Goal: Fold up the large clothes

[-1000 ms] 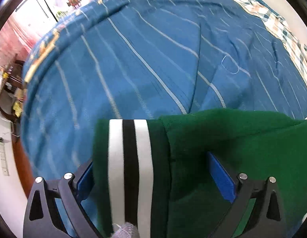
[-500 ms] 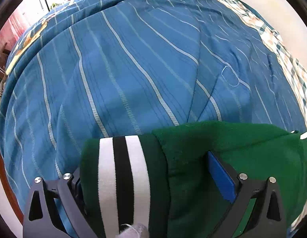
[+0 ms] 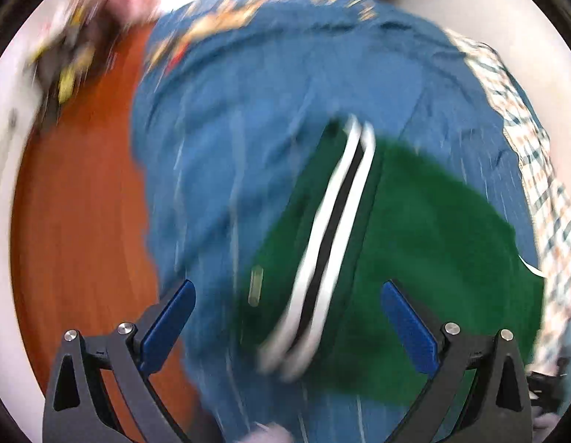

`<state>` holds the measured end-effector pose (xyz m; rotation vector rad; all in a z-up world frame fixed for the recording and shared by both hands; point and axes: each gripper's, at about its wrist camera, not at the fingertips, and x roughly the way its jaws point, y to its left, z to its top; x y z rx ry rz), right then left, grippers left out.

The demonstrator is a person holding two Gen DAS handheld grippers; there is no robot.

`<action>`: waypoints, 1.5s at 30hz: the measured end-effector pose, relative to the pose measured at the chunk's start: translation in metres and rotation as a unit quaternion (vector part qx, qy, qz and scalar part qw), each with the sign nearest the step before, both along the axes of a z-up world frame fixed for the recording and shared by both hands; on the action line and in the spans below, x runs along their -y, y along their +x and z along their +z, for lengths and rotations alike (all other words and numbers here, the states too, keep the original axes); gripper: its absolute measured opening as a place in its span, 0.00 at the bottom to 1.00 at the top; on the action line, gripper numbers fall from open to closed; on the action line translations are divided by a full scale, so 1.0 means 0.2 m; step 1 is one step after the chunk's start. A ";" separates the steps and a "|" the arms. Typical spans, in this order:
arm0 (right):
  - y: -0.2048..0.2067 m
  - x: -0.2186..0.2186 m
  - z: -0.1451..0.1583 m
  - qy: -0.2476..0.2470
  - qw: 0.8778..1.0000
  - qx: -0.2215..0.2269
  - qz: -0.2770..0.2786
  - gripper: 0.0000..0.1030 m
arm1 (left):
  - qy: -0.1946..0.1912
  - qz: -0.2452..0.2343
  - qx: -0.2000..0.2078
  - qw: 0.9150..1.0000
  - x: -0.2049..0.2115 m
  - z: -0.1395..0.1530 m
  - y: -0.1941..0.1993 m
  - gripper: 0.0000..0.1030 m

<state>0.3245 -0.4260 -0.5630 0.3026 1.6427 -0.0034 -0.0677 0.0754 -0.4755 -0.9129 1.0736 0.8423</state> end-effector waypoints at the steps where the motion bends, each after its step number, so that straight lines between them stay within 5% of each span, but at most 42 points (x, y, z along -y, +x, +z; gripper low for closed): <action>1: -0.03 0.00 0.02 0.009 1.000 0.006 -0.004 0.30 | -0.041 0.024 0.014 0.999 0.06 -0.05 -0.07 1.00; 3: -0.10 0.01 0.04 0.026 0.999 0.016 -0.014 0.30 | -0.117 0.059 0.056 0.990 0.16 -0.16 -0.12 1.00; 6: -0.19 0.04 0.05 0.051 0.998 0.013 -0.025 0.30 | -0.168 0.103 0.131 0.972 0.25 -0.31 -0.09 0.99; 8: -0.23 0.05 0.05 0.053 0.998 0.012 -0.018 0.30 | -0.145 0.122 0.145 0.971 0.24 -0.37 -0.04 0.96; 10: -0.28 0.03 0.05 0.053 0.999 0.009 -0.008 0.30 | -0.101 0.138 0.106 0.980 0.19 -0.40 0.02 0.65; 11: -0.31 0.02 0.01 0.052 0.999 0.007 -0.007 0.30 | -0.089 0.154 0.094 0.980 0.16 -0.41 0.03 0.64; 13: -0.30 -0.01 -0.04 0.057 0.998 0.002 -0.003 0.30 | -0.072 0.176 0.102 0.976 0.10 -0.40 0.04 0.41; 16: -0.36 -0.02 -0.03 0.070 0.998 -0.001 0.005 0.30 | -0.012 0.126 0.096 0.987 0.04 -0.28 0.14 0.29; 21: -0.42 -0.13 0.02 0.096 0.995 -0.001 0.031 0.31 | 0.024 0.066 0.143 0.987 -0.19 -0.12 0.26 0.28; 26: -0.37 -0.43 0.12 0.155 0.984 0.028 0.080 0.31 | 0.009 0.027 0.146 0.989 -0.36 -0.24 0.36 0.30; 31: -0.27 -0.81 0.06 0.171 0.976 0.030 0.132 0.31 | -0.033 0.040 0.156 0.986 -0.34 -0.41 0.36 0.62; 36: -0.21 -1.02 -0.06 0.109 0.976 0.009 0.187 0.35 | -0.016 0.045 0.151 0.987 -0.37 -0.44 0.49 0.70; 39: -0.22 -0.97 -0.03 0.137 0.970 0.001 0.203 0.35 | 0.018 0.044 0.130 0.990 -0.40 -0.36 0.58 0.32; 45: -0.27 -0.82 0.10 0.190 0.966 -0.011 0.177 0.34 | 0.099 0.003 0.151 0.984 -0.47 -0.02 0.63 0.25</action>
